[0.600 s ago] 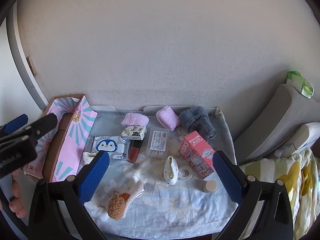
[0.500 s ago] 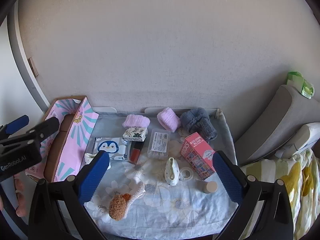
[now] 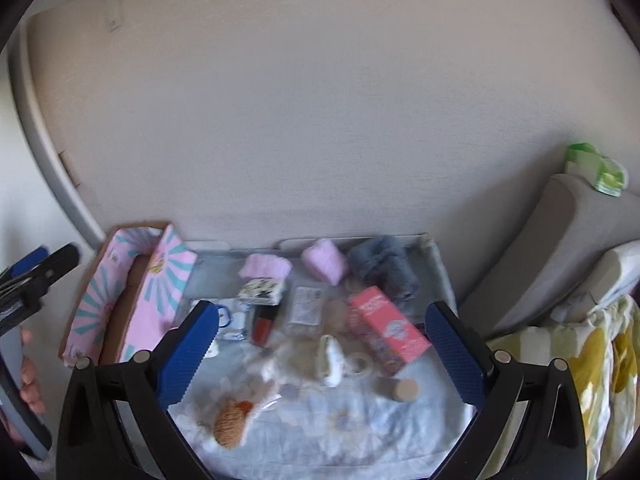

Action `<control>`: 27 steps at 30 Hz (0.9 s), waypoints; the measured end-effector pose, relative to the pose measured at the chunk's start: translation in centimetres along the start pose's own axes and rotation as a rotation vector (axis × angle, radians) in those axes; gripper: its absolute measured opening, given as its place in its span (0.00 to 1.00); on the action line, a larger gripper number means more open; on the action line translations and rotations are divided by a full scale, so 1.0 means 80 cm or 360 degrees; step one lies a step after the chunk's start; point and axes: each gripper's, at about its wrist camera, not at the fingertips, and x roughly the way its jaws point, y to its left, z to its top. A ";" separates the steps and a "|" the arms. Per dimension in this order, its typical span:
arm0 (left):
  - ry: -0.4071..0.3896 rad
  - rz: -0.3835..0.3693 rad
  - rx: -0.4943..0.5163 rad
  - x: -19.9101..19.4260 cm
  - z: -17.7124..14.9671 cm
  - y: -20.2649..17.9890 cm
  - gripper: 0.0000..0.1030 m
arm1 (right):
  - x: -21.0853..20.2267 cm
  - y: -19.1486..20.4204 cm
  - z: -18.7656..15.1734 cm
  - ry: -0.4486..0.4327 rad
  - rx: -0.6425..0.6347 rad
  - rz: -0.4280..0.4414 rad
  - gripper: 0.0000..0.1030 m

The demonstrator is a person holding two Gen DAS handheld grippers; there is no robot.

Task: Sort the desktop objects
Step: 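Move both tools toward the brown plush toy and white sock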

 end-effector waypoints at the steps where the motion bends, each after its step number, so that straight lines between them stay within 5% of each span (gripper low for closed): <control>1: 0.0032 0.0002 0.0021 0.001 0.000 0.000 1.00 | -0.004 -0.005 0.005 -0.0023 -0.0012 -0.0023 1.00; 4: -0.0005 0.0039 0.0066 -0.004 -0.005 -0.004 1.00 | -0.010 -0.013 0.015 -0.0045 -0.0036 -0.0072 1.00; 11: 0.0006 -0.0077 0.0166 -0.001 -0.024 -0.032 1.00 | 0.009 -0.042 0.021 0.0035 -0.0045 -0.0059 1.00; 18: 0.0086 -0.0317 0.0452 0.027 -0.110 -0.094 1.00 | 0.064 -0.046 -0.028 0.0202 -0.0057 0.0095 0.97; 21: 0.0220 -0.0379 0.0452 0.060 -0.152 -0.109 1.00 | 0.101 -0.040 -0.052 0.0296 -0.0102 0.0164 0.88; 24: 0.0298 -0.0389 0.0426 0.090 -0.184 -0.116 0.99 | 0.142 -0.028 -0.077 0.0397 -0.0225 0.0167 0.68; 27: 0.0358 -0.0346 0.0460 0.118 -0.214 -0.124 0.89 | 0.180 -0.020 -0.098 0.0483 -0.0299 0.0187 0.62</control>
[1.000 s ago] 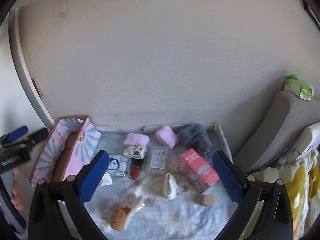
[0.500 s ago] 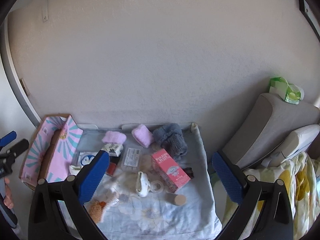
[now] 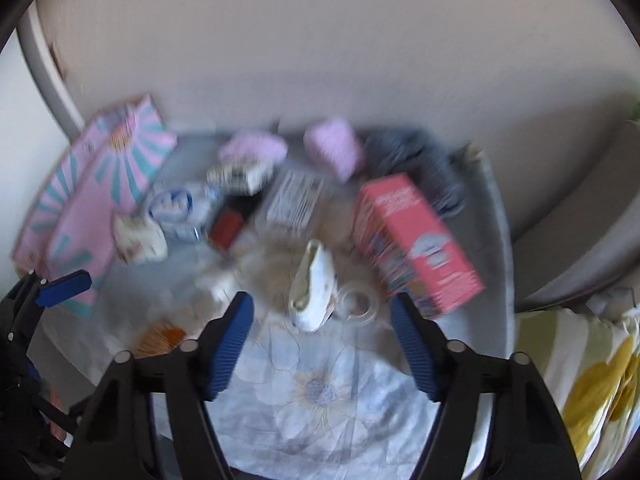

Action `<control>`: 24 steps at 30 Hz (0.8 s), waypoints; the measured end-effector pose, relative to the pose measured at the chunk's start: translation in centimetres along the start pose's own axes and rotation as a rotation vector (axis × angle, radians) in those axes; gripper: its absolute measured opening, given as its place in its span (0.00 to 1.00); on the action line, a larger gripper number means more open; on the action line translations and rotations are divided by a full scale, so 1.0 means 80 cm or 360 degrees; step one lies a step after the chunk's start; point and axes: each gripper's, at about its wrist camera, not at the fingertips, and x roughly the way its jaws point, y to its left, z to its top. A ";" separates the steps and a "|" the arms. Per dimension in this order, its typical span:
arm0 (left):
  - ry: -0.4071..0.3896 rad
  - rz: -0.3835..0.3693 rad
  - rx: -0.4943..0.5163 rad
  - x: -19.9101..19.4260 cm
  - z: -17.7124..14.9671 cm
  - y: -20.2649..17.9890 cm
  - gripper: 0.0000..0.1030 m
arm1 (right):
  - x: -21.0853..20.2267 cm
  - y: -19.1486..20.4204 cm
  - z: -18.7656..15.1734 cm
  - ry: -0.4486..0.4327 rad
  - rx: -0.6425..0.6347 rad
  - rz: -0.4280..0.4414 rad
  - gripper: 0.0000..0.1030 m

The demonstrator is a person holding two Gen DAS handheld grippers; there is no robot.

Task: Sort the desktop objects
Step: 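Move both tools toward the brown plush toy and white sock, then grasp the brown plush toy with left tool while right tool grasps the white sock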

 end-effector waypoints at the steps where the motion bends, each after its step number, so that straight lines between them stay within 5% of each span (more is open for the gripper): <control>1: 0.0030 0.0020 0.0018 0.013 -0.008 -0.004 0.87 | 0.012 0.001 -0.001 0.0021 -0.0013 0.0011 0.60; 9: 0.0136 0.0071 -0.0030 0.050 -0.030 0.001 0.50 | 0.065 0.008 0.014 0.0109 -0.0092 0.0025 0.50; 11: 0.0150 0.0066 -0.0042 0.053 -0.030 0.005 0.36 | 0.078 0.010 0.016 0.0158 -0.0110 0.0019 0.30; 24: 0.0163 0.0033 -0.0050 0.022 0.013 0.008 0.31 | 0.043 0.003 0.034 0.0153 -0.0073 0.0110 0.24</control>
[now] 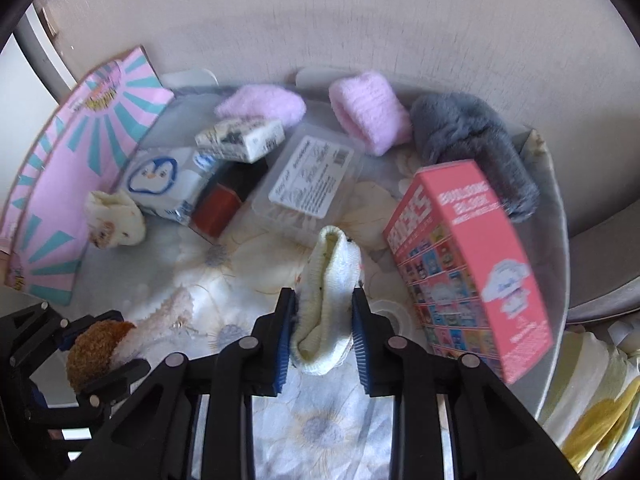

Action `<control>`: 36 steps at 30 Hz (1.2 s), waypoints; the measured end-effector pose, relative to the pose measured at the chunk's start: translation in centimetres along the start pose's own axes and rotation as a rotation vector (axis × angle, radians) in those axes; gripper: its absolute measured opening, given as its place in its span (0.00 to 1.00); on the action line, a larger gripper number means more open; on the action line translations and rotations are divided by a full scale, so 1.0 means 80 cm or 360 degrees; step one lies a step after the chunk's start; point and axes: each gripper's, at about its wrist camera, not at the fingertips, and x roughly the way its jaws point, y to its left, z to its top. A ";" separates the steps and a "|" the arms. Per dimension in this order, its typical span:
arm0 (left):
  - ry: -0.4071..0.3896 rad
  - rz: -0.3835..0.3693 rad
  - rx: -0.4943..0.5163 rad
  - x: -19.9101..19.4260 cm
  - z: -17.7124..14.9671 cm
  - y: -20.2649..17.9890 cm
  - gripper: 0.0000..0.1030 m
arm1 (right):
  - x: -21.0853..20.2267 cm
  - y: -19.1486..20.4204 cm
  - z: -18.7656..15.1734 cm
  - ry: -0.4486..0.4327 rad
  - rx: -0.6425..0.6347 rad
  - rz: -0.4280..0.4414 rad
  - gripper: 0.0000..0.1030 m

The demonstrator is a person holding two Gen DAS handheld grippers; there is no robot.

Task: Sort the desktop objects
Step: 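Grasp the brown plush toy with left tool while right tool grasps the white sock, then carry both items over the cardboard box and open both tools to drop them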

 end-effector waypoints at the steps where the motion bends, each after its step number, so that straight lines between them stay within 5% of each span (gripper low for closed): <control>1: -0.0012 0.0002 -0.0001 -0.008 0.006 0.002 0.31 | -0.008 0.000 0.002 -0.0019 0.0006 0.0014 0.24; 19: -0.0284 0.0226 -0.0106 -0.134 0.123 0.103 0.31 | -0.115 0.048 0.054 -0.0275 -0.0052 0.0037 0.24; 29: -0.0377 0.0396 -0.0253 -0.184 0.133 0.184 0.31 | -0.143 0.130 0.141 -0.0404 -0.0307 0.0162 0.24; 36: -0.0355 0.0449 -0.0401 -0.189 0.110 0.249 0.31 | -0.125 0.221 0.213 -0.0356 -0.0520 0.0320 0.24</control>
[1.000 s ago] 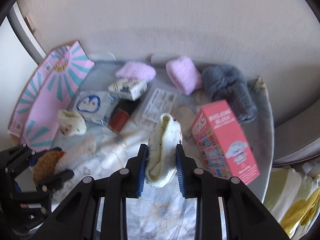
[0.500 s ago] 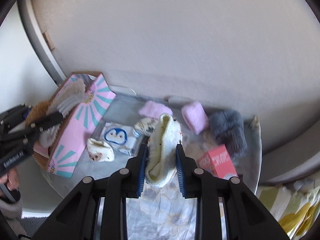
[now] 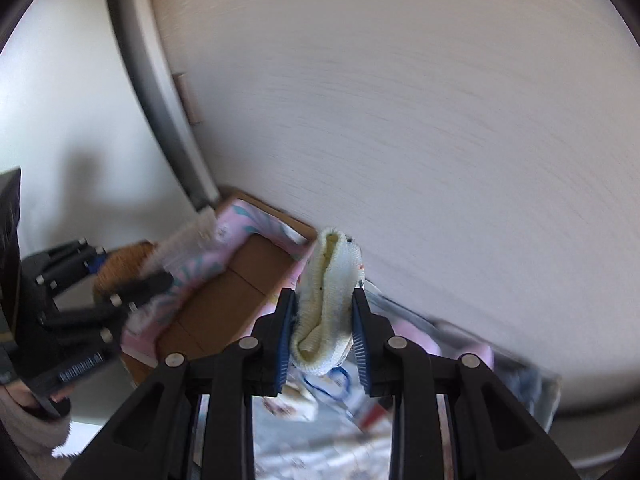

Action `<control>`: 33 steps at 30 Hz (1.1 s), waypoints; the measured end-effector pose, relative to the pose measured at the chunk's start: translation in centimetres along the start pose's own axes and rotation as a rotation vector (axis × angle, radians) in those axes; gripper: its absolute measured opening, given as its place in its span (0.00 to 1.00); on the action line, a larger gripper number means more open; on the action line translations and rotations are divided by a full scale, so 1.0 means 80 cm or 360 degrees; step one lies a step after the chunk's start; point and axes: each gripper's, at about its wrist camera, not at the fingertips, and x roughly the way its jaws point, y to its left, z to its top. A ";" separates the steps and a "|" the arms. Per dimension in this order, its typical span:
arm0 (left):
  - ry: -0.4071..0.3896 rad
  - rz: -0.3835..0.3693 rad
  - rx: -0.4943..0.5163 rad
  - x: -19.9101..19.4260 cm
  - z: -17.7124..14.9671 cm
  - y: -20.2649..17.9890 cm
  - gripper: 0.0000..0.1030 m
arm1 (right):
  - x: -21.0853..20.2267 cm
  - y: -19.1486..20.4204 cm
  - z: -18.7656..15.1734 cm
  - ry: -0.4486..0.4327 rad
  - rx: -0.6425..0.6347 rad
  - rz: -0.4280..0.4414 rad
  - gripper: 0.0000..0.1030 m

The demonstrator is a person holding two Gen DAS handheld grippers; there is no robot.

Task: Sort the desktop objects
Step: 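Carry both items over the cardboard box and open both tools to drop them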

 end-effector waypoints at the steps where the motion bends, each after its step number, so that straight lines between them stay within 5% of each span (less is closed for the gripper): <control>1: 0.0011 0.0012 -0.0011 0.003 -0.003 0.006 0.31 | 0.013 0.010 0.011 0.0027 -0.0019 0.0042 0.24; 6: 0.0073 0.0067 -0.0075 0.023 -0.025 0.038 0.31 | 0.078 0.058 0.042 0.0115 -0.0189 0.0051 0.24; 18: 0.0303 0.0049 -0.0149 0.074 -0.062 0.064 0.31 | 0.185 0.107 0.051 0.0459 -0.0238 0.0178 0.24; 25: 0.0519 -0.0025 -0.0151 0.113 -0.083 0.059 0.31 | 0.210 0.113 0.034 0.0533 -0.0256 0.0156 0.24; 33: 0.0544 -0.0057 -0.0139 0.114 -0.087 0.055 0.31 | 0.212 0.113 0.032 0.0539 -0.0216 0.0157 0.24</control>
